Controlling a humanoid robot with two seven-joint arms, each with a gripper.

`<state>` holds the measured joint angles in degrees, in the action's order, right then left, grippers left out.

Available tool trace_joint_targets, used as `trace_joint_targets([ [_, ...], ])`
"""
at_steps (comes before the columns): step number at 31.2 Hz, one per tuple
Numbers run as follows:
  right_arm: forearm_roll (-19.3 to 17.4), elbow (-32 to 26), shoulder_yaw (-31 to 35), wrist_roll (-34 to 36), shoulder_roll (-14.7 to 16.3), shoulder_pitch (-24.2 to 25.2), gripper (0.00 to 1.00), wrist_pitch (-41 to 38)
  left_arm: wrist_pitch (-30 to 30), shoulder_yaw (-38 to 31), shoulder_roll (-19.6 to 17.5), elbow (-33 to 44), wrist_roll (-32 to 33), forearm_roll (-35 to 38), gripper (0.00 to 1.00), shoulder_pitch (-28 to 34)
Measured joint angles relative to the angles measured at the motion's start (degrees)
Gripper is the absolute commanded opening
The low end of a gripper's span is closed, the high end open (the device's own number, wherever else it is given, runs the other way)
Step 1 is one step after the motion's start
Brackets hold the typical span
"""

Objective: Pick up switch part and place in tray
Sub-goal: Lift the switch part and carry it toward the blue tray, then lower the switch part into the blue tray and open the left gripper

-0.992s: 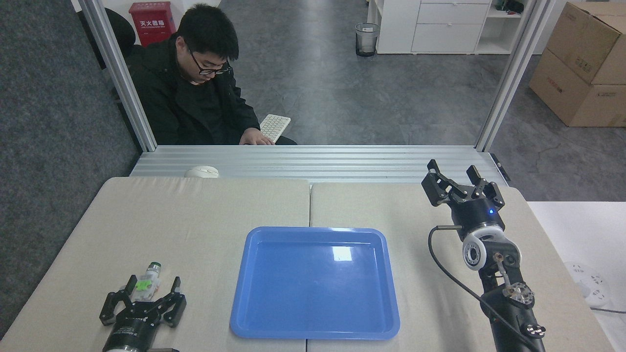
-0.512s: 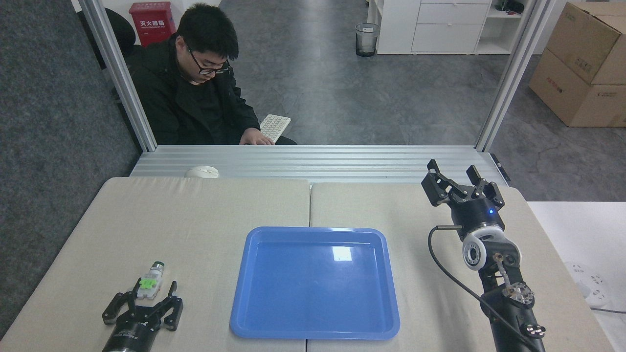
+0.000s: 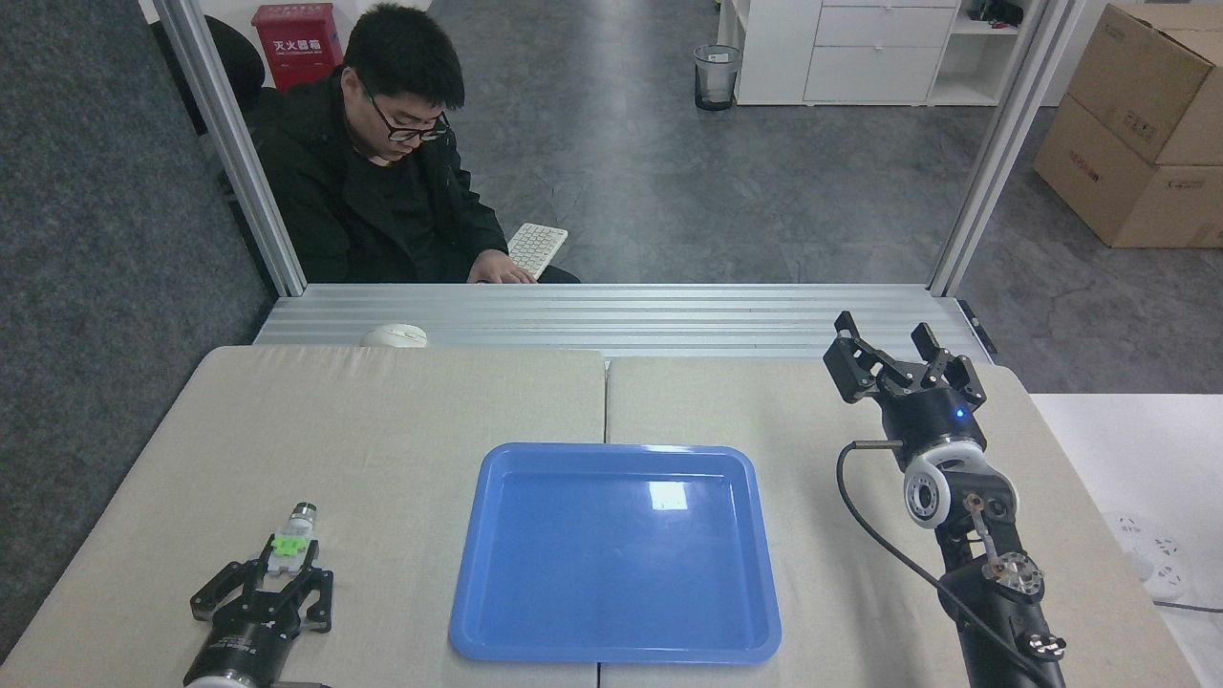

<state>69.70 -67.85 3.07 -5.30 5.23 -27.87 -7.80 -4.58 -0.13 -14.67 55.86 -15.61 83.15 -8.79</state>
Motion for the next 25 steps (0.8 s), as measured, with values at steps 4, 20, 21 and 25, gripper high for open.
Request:
trace_joint_targets([
  [4,0.00,0.00,0.00,0.00,0.01,0.00,1.00,0.00,-1.01,0.03,-0.54,3.24,-0.63,-0.28,0.00,-0.89],
  [20,0.00,0.00,0.00,0.00,0.01,0.00,1.00,0.00,-5.96,8.08,0.87,15.20,-0.81,2.07,0.00,-4.94],
  [21,0.00,0.00,0.00,0.00,0.01,0.00,1.00,0.00,-6.04,8.90,1.25,15.42,-0.81,2.55,0.00,-4.98],
  [25,0.00,0.00,0.00,0.00,0.01,0.00,1.00,0.00,-6.25,12.15,2.66,16.03,-0.76,4.20,0.00,-4.99],
])
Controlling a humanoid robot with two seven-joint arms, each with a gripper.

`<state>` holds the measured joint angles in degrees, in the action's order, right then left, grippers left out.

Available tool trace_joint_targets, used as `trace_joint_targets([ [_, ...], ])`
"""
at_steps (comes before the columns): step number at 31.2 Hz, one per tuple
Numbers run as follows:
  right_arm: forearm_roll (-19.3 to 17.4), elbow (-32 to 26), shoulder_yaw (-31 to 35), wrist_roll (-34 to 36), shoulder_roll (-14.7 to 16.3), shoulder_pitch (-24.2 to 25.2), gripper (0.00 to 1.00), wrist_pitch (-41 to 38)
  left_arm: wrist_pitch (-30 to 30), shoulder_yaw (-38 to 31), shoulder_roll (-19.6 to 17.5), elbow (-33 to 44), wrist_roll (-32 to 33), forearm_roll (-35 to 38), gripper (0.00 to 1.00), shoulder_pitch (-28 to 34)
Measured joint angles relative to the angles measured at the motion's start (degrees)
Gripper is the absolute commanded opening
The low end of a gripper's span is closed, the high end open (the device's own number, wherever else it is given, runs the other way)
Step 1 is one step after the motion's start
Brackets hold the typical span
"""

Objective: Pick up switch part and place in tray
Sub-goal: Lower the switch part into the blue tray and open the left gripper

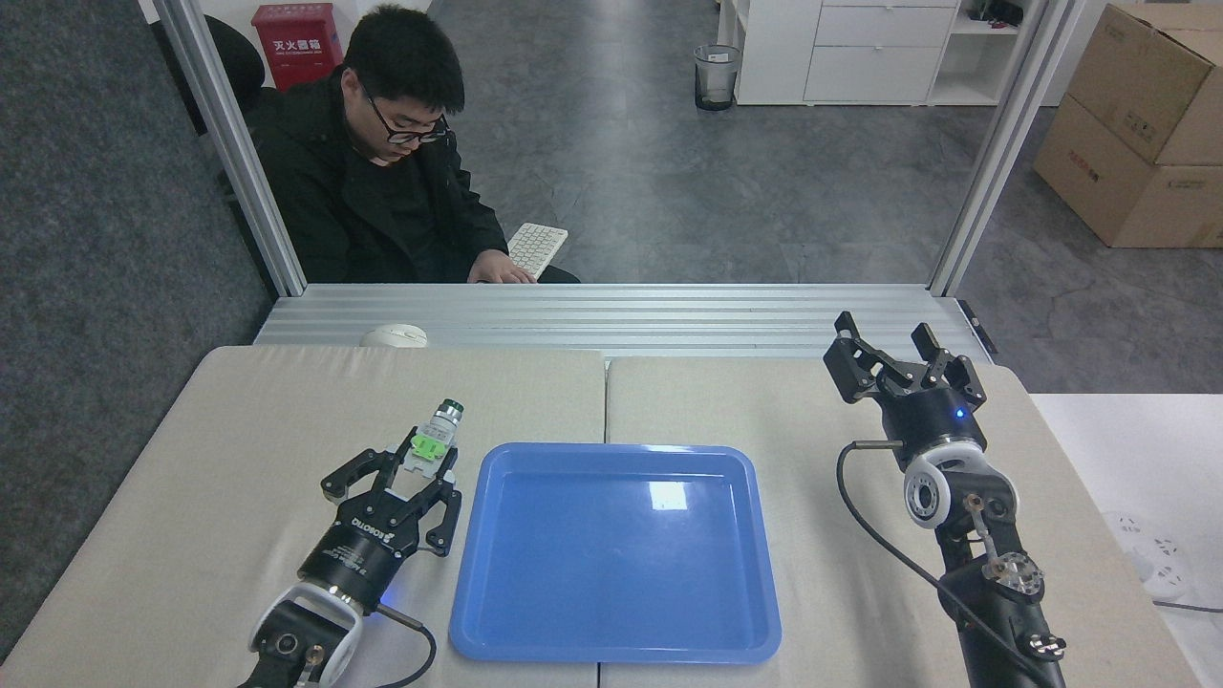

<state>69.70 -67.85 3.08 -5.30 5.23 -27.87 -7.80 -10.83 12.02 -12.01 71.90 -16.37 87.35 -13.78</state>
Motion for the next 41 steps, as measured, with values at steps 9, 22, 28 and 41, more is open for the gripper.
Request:
trace_joint_targets([
  [9,0.00,0.00,0.00,0.00,-0.01,0.00,1.00,-0.01,-0.73,5.38,2.15,-0.80,0.42,1.63,0.36,-0.38],
  [22,0.00,0.00,0.00,0.00,-0.02,0.00,1.00,-0.01,-0.88,9.34,3.55,-1.55,0.43,1.77,0.69,-0.28],
  [28,0.00,0.00,0.00,0.00,-0.03,0.00,1.00,-0.01,-0.58,9.86,3.93,-1.13,0.43,1.56,0.76,-0.12],
  [41,0.00,0.00,0.00,0.00,-0.09,0.00,1.00,-0.01,-0.04,1.45,3.91,0.88,0.64,-5.39,0.92,-4.81],
])
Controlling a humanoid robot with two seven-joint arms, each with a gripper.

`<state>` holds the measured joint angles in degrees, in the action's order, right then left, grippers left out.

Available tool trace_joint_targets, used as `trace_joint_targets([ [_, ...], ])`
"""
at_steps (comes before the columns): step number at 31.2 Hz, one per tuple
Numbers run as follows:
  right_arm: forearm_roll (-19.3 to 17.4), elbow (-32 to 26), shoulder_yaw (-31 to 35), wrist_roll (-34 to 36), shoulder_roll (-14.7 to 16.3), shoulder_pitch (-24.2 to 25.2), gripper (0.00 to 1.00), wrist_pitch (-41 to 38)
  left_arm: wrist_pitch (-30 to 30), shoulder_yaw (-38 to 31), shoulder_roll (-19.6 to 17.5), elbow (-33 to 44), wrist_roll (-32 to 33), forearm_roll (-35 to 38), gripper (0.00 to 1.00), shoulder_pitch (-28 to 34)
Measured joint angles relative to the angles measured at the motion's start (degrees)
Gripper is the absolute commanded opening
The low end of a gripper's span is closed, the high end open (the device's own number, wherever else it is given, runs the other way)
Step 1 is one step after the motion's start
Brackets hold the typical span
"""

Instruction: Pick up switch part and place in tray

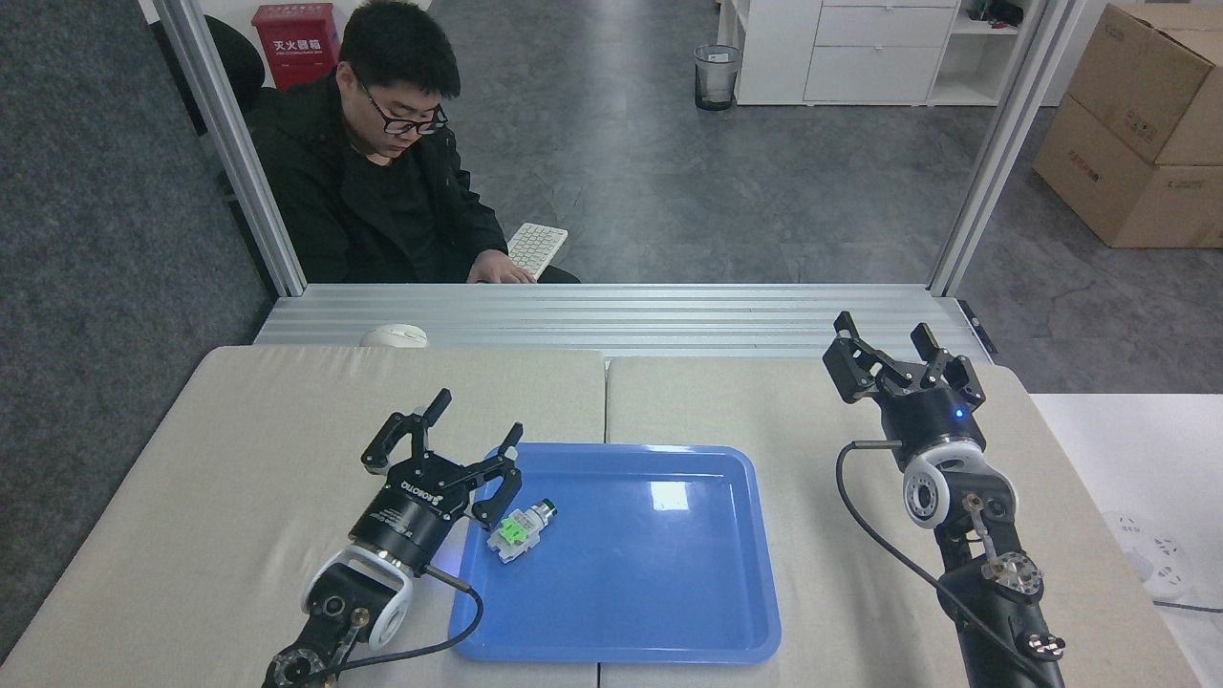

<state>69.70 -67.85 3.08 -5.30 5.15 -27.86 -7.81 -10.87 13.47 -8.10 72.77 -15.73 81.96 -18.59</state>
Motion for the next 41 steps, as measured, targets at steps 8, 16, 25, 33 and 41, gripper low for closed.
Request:
trace_joint_targets([
  [8,0.00,0.00,0.00,0.00,0.00,0.00,1.00,0.00,2.66,-5.75,-1.30,-0.55,0.06,-2.14,0.95,-3.65],
  [16,0.00,0.00,0.00,0.00,0.01,0.00,1.00,0.00,4.57,-9.71,-2.69,-1.10,4.10,-2.78,0.95,-5.62],
  [25,0.00,0.00,0.00,0.00,0.02,0.00,1.00,0.00,4.35,-12.43,-4.14,-1.11,6.49,-3.11,0.95,-6.54],
  [33,0.00,0.00,0.00,0.00,0.02,0.00,1.00,0.00,4.11,-13.89,-4.76,-0.29,6.81,-3.34,0.97,-6.86],
  [41,0.00,0.00,0.00,0.00,0.03,0.00,1.00,0.00,3.91,-14.76,-5.10,0.49,10.39,-3.49,0.99,-6.74],
])
